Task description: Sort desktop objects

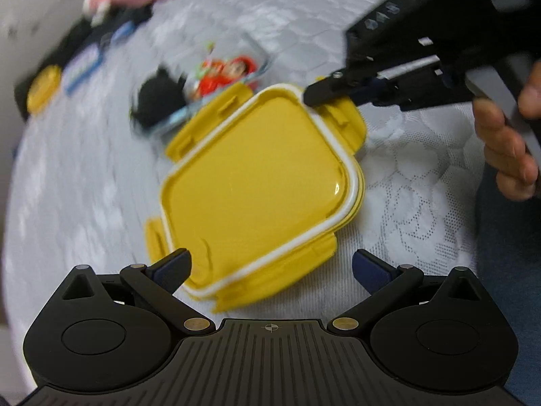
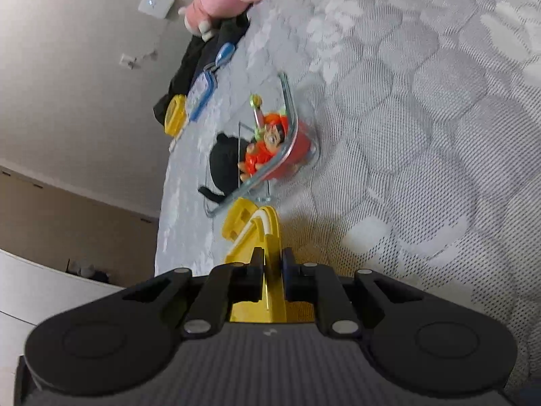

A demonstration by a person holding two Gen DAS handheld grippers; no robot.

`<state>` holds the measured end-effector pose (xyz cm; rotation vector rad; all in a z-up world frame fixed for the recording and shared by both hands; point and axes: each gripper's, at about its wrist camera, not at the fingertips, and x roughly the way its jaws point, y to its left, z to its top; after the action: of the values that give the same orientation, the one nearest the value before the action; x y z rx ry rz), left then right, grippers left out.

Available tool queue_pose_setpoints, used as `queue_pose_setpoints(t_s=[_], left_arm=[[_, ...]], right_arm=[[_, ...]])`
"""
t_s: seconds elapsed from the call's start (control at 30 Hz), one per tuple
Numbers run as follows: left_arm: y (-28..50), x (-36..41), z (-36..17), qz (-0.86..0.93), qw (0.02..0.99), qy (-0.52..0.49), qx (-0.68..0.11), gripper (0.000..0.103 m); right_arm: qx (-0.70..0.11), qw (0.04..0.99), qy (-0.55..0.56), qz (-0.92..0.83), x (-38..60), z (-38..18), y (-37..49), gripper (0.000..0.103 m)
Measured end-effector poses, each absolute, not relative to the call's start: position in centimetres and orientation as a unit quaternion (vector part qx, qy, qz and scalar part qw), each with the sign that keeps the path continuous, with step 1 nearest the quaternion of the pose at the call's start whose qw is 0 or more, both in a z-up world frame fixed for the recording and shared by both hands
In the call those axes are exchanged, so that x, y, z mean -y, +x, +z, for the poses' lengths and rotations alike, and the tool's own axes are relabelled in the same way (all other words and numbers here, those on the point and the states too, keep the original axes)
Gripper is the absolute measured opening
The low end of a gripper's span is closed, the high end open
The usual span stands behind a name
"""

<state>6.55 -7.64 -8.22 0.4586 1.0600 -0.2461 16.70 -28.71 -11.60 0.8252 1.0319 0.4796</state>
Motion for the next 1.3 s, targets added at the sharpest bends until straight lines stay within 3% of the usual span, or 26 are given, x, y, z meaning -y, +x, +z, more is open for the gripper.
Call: queue_pose_setpoints(t_s=[0.53, 1.0, 1.07, 1.1, 1.13, 1.3], left_arm=[[9.5, 16.7, -9.3, -0.108, 0.824, 0.371, -0.414, 0.103], [10.5, 16.8, -10.1, -0.12, 0.822, 0.351, -0.432, 0.102], [10.5, 16.6, -9.9, -0.121, 0.826, 0.341, -0.432, 0.093], [10.6, 16.5, -9.8, -0.118, 0.826, 0.337, -0.437, 0.067], [10.9, 16.4, -9.8, -0.119, 0.823, 0.327, -0.449, 0.056], [10.8, 15.7, -9.4, -0.127, 0.823, 0.306, -0.461, 0.053]], right_arm=[[-0.411, 0.766, 0.444, 0.216, 33.0, -10.5, 15.9, 0.017], [-0.411, 0.762, 0.444, 0.231, 33.1, -10.5, 16.0, 0.022], [-0.412, 0.762, 0.443, 0.231, 33.1, -10.6, 15.9, 0.022], [-0.413, 0.761, 0.443, 0.231, 33.0, -10.6, 15.9, 0.022], [-0.414, 0.761, 0.442, 0.231, 33.0, -10.6, 15.9, 0.022], [-0.418, 0.76, 0.439, 0.234, 32.7, -10.7, 15.9, 0.024]])
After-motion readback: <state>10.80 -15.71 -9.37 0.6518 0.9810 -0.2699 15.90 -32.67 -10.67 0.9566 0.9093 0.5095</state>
